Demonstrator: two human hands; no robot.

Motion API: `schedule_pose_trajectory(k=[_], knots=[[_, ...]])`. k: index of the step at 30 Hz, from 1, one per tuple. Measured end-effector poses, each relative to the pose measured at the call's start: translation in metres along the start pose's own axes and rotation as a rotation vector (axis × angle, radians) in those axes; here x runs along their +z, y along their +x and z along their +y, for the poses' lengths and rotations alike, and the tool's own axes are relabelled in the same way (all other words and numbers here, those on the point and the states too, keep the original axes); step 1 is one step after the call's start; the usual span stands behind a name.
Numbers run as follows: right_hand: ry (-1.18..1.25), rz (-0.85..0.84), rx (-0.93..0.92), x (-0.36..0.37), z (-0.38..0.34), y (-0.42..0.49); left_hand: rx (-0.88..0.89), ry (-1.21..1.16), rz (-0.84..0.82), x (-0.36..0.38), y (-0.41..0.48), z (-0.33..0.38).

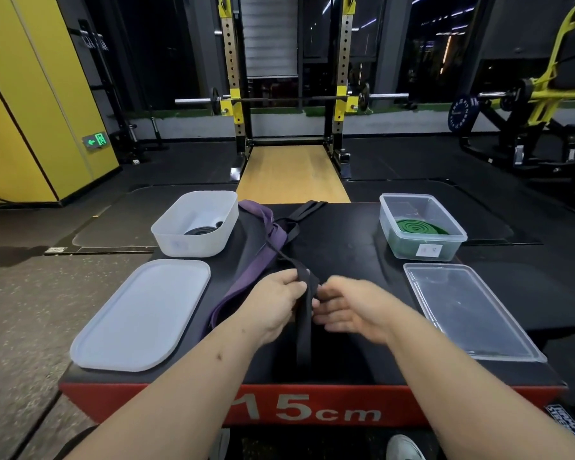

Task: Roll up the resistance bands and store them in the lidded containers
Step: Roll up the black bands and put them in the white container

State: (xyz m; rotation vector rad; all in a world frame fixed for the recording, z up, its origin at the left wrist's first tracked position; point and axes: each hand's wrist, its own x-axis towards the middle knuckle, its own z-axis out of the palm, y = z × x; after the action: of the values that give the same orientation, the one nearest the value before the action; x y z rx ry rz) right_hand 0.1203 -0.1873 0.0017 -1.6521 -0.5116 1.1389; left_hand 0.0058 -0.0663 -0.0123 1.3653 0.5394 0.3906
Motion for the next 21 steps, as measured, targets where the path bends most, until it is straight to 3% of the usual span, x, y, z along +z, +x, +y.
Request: schedule_pose_trajectory(k=[2, 7, 12, 17, 19, 21], knots=[[0.073, 0.052, 0.001, 0.001, -0.014, 0.015, 0.024, 0.085, -0.08, -0.002, 0.0, -0.002], [0.277, -0.023, 0.07, 0.005, -0.036, 0.051, -0.008, 0.217, -0.183, -0.011, 0.0, 0.001], [0.449, 0.01, -0.05, 0.001, -0.062, 0.071, 0.089, 0.747, 0.044, -0.035, 0.027, 0.001], [0.751, 0.229, -0.536, -0.023, -0.078, 0.07, 0.006, 0.921, 0.205, -0.06, 0.051, 0.004], [0.682, 0.27, -0.544, -0.029, -0.074, 0.068, 0.013, 0.921, 0.239, -0.059, 0.053, 0.009], [0.564, 0.244, -0.376, -0.029, -0.061, 0.067, 0.04, 0.928, 0.241, -0.052, 0.054, 0.01]])
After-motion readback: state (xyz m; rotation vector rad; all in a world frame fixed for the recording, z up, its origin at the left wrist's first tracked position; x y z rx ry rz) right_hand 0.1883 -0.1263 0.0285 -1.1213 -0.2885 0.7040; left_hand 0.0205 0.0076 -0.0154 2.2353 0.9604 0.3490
